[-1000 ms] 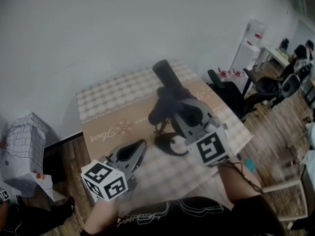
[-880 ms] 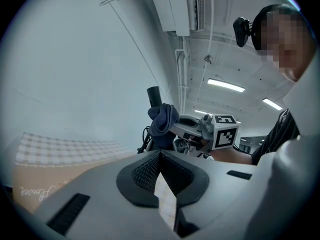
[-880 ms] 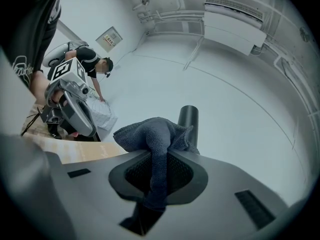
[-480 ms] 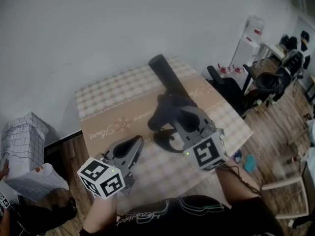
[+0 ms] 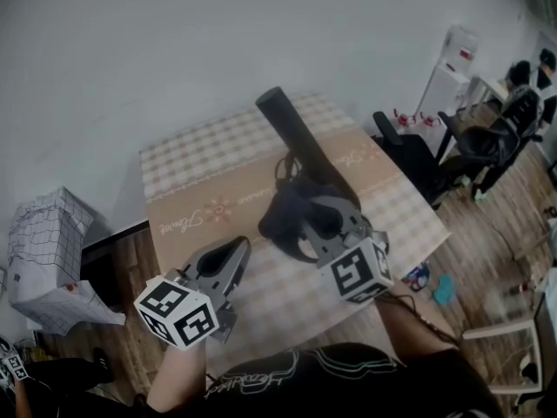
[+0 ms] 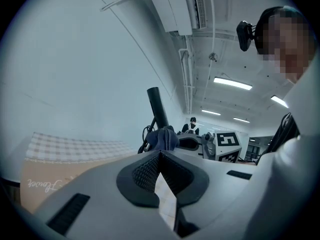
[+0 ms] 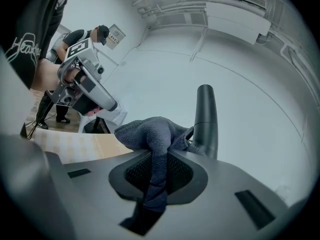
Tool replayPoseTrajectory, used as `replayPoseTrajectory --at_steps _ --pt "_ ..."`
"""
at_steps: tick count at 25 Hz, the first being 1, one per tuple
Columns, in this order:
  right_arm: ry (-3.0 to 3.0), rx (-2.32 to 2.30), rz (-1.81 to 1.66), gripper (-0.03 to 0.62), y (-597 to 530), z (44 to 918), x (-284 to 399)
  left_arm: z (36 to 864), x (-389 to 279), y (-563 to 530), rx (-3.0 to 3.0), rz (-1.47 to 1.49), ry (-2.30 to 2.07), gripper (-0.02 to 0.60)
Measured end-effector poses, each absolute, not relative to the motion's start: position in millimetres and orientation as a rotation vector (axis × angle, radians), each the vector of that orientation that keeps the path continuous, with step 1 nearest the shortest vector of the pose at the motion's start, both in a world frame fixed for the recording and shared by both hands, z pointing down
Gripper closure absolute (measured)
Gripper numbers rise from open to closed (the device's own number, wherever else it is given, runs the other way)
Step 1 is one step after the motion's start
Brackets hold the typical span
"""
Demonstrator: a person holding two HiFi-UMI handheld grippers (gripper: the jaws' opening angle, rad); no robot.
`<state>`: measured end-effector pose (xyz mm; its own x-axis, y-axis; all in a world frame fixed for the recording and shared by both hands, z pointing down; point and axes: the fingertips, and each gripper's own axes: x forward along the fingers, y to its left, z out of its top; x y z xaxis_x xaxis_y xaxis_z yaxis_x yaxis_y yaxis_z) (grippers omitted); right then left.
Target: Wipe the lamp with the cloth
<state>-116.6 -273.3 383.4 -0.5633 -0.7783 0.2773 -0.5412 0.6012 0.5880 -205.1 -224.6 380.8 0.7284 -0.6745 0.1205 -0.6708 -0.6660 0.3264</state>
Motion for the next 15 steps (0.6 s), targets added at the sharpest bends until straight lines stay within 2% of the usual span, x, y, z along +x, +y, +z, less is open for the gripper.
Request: replayPoseTrajectory --at_steps 15 --pt "-2.319 0.925 -0.486 0.537 -242.1 428.7 -91.6 399.8 -183.2 -179.4 2.489 -0.012 -1.111 0.583"
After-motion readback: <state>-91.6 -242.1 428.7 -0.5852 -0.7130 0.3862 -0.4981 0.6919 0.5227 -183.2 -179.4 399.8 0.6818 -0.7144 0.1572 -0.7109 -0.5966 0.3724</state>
